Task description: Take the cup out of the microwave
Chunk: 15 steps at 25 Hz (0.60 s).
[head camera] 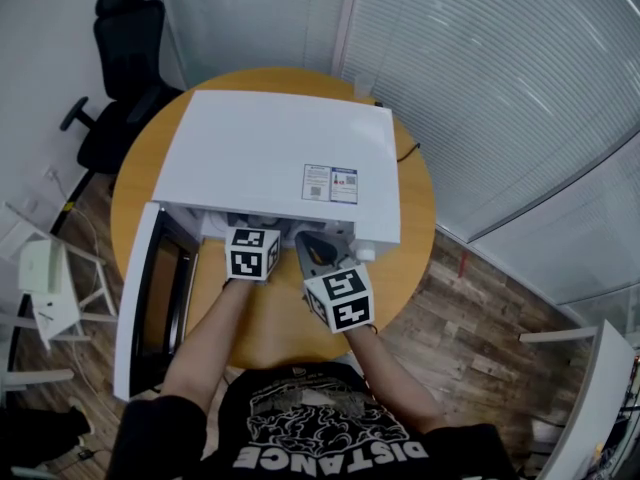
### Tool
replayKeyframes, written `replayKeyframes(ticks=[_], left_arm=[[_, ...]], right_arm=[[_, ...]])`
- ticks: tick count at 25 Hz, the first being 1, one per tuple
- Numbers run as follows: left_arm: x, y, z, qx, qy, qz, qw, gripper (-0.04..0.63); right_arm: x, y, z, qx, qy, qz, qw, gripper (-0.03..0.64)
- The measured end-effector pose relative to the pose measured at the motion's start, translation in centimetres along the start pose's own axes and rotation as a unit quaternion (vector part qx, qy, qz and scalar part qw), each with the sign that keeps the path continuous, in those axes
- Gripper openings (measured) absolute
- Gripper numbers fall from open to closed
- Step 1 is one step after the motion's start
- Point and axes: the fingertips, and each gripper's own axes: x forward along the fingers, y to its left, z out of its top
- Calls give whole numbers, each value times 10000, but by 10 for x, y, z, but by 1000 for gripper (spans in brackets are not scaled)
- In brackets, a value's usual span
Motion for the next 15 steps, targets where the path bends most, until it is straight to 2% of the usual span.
replayKeyframes(ticks=[15], left_arm=[[-35, 4, 5, -108, -116, 15, 9999, 433]], right_arm=[[-3, 17, 7, -142, -31, -12, 9999, 15]])
